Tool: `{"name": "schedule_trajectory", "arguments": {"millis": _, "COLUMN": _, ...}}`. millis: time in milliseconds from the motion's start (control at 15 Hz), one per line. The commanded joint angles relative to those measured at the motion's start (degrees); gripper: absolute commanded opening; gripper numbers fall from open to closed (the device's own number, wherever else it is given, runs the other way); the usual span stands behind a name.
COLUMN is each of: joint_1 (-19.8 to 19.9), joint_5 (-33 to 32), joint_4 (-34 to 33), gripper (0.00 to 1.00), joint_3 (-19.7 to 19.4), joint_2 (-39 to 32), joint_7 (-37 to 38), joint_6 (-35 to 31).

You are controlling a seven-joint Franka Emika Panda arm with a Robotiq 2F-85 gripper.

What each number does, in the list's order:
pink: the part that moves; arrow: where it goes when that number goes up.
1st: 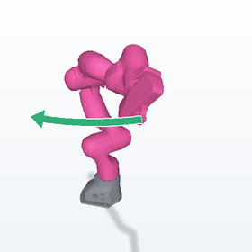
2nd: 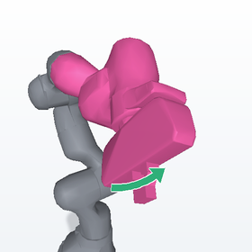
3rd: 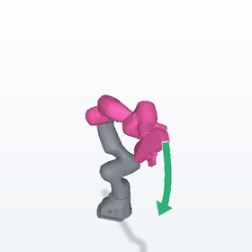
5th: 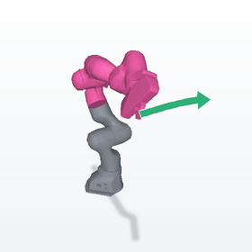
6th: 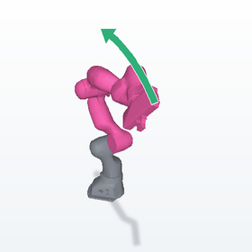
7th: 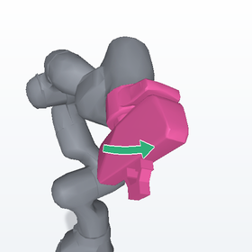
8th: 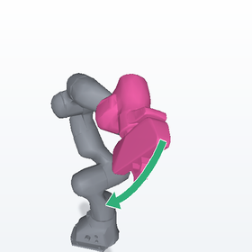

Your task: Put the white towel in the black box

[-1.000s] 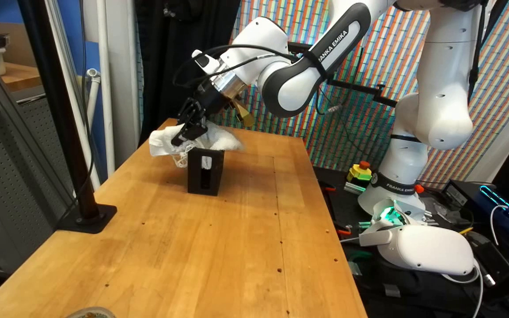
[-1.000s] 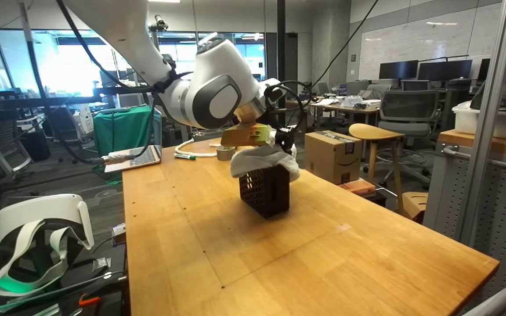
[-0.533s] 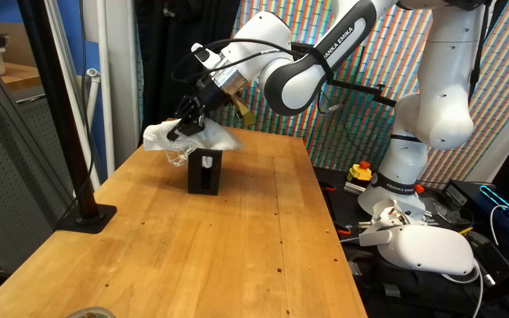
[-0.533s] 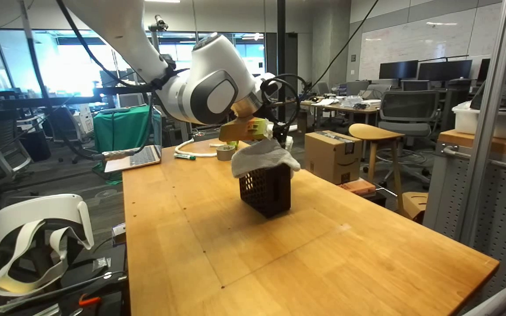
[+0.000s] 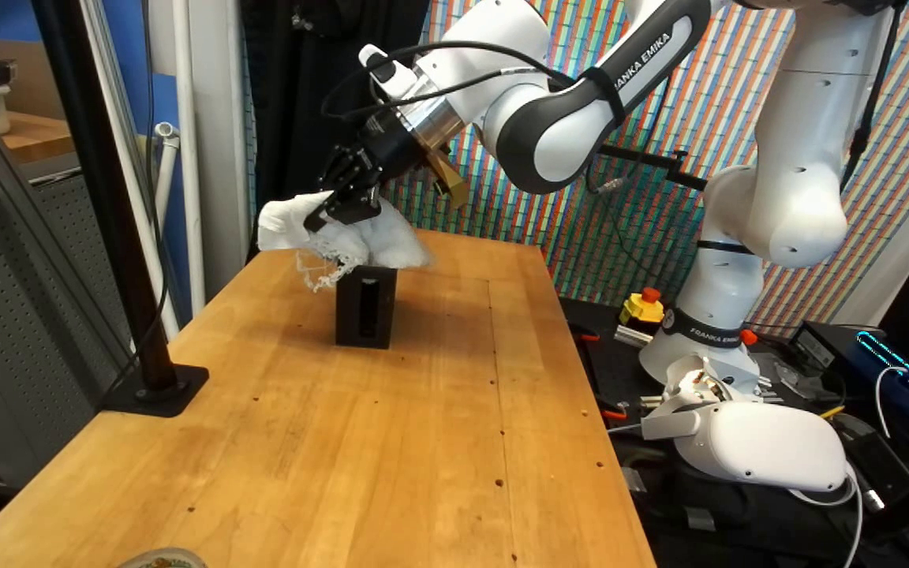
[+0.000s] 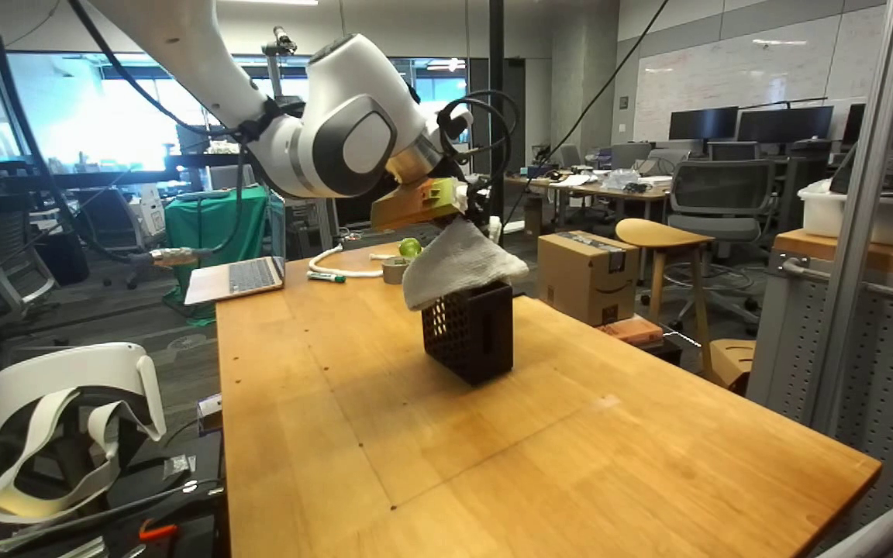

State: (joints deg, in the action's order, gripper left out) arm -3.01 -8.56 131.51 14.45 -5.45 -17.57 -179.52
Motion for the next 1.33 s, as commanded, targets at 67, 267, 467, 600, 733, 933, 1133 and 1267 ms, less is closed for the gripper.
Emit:
{"name": "schedule_trajectory", "arguments": {"millis": 67, "joint_1": -2.2, "joint_5": -4.6, "joint_4": 6.7, "gripper": 0.06, "joint_3": -3.2, "joint_2": 8.8, "joint_7": 0.8, "joint_6": -0.1}}
{"name": "schedule_trajectory", "arguments": {"millis": 267, "joint_1": -0.5, "joint_5": -8.1, "joint_4": 9.9, "gripper": 0.06, "joint_3": -2.1, "joint_2": 13.4, "joint_7": 2.3, "joint_6": 1.8}}
{"name": "schedule_trajectory", "arguments": {"millis": 467, "joint_1": 0.3, "joint_5": -10.6, "joint_4": 11.8, "gripper": 0.06, "joint_3": -0.6, "joint_2": 16.7, "joint_7": 4.0, "joint_6": 5.9}}
{"name": "schedule_trajectory", "arguments": {"millis": 600, "joint_1": -0.4, "joint_5": -10.3, "joint_4": 12.4, "gripper": 0.06, "joint_3": -0.2, "joint_2": 17.4, "joint_7": 4.1, "joint_6": 8.3}}
{"name": "schedule_trajectory", "arguments": {"millis": 733, "joint_1": -0.8, "joint_5": -9.7, "joint_4": 12.4, "gripper": 0.06, "joint_3": 0.4, "joint_2": 17.4, "joint_7": 3.7, "joint_6": 10.6}}
{"name": "schedule_trajectory", "arguments": {"millis": 933, "joint_1": -3.8, "joint_5": -9.0, "joint_4": 11.7, "gripper": 0.06, "joint_3": -1.5, "joint_2": 16.2, "joint_7": 2.8, "joint_6": 14.4}}
{"name": "schedule_trajectory", "arguments": {"millis": 1133, "joint_1": -4.7, "joint_5": -8.4, "joint_4": 11.2, "gripper": 0.07, "joint_3": -2.3, "joint_2": 15.3, "joint_7": 2.4, "joint_6": 16.9}}
{"name": "schedule_trajectory", "arguments": {"millis": 1267, "joint_1": -4.8, "joint_5": -8.0, "joint_4": 10.7, "gripper": 0.06, "joint_3": -2.9, "joint_2": 15.1, "joint_7": 2.4, "joint_6": 18.9}}
